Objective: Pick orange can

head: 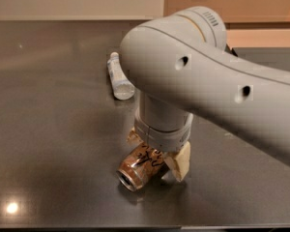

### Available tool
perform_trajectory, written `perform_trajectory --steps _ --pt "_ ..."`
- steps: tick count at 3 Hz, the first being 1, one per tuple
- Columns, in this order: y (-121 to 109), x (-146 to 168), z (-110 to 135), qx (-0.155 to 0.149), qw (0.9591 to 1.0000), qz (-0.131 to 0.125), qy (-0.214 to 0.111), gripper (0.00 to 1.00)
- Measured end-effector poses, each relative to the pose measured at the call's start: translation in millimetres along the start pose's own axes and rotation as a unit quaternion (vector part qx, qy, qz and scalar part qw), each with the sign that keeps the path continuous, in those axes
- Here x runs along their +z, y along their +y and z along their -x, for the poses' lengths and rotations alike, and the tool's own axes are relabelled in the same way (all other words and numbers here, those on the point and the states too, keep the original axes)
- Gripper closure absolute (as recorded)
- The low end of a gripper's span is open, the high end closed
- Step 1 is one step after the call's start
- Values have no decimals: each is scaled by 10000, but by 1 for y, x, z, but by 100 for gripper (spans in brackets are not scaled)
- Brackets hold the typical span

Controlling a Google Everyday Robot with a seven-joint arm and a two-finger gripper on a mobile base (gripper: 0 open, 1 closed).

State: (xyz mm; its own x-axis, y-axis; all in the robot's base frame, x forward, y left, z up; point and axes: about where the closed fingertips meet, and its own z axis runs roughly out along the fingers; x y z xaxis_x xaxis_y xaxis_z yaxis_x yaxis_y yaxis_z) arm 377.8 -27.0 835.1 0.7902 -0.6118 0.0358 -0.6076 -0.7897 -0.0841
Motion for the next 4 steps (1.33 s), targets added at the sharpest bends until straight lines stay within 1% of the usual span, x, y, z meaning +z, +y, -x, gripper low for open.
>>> perform_trajectory --steps 1,2,3,4 --pt "0 -4 -10 -4 9999 34 105 46" --pt "-2 -14 -21 74 9999 57 51 70" --pt "-3 -36 -36 176 9997 72 -145 93" --pt "-2 -69 -55 263 9991 0 -332 100"
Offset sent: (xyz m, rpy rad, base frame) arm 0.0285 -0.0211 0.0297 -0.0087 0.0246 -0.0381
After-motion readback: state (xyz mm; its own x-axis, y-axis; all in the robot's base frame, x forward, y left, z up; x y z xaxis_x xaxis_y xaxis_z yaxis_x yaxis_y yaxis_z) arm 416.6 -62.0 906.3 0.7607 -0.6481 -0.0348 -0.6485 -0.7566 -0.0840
